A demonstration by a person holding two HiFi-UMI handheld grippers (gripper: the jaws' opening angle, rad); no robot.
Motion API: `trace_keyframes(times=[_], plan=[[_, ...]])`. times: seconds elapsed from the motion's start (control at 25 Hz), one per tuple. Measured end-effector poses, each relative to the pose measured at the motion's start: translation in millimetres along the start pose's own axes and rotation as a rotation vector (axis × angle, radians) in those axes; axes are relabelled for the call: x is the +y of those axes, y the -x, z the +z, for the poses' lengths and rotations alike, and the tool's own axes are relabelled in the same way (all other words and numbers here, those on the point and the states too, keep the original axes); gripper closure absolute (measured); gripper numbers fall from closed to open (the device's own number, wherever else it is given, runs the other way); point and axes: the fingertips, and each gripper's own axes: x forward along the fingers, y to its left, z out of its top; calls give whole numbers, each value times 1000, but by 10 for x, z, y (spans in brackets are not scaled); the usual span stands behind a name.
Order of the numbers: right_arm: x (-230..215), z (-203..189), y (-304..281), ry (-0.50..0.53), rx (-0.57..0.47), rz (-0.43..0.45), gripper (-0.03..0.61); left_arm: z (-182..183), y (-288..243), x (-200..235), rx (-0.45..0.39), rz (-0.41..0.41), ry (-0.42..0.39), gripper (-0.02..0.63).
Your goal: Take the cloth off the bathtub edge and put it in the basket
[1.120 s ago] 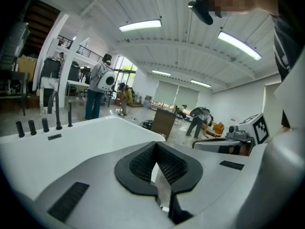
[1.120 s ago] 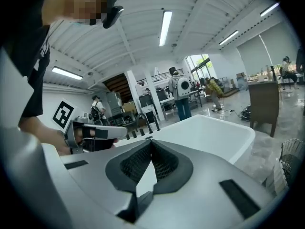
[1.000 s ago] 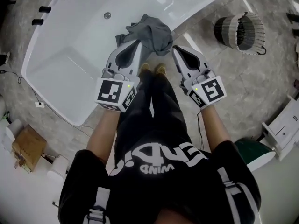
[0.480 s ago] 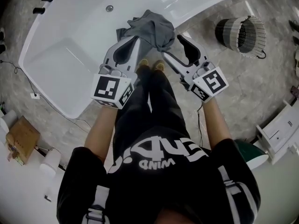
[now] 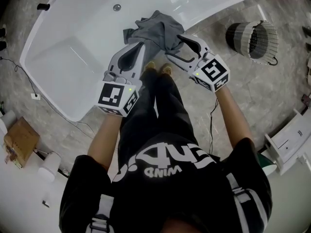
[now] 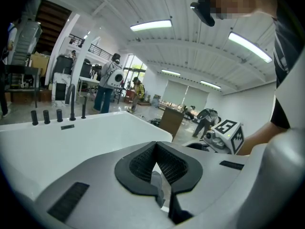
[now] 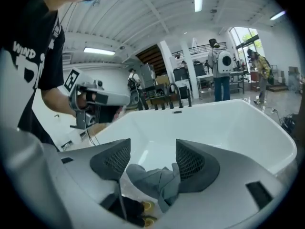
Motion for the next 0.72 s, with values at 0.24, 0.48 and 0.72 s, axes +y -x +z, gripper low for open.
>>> trace_keyframes(times=[0.24,0.48,0.72], plan=[[37,-463,-429,272,225,121,321,-132,60,62,18,10,20,598],[29,-943,-811,640,439,264,321,-266,105,97,31,14,45,598],[-171,-1423,-1024,857,596,337,321,-428,153,135,50,27,71,598]])
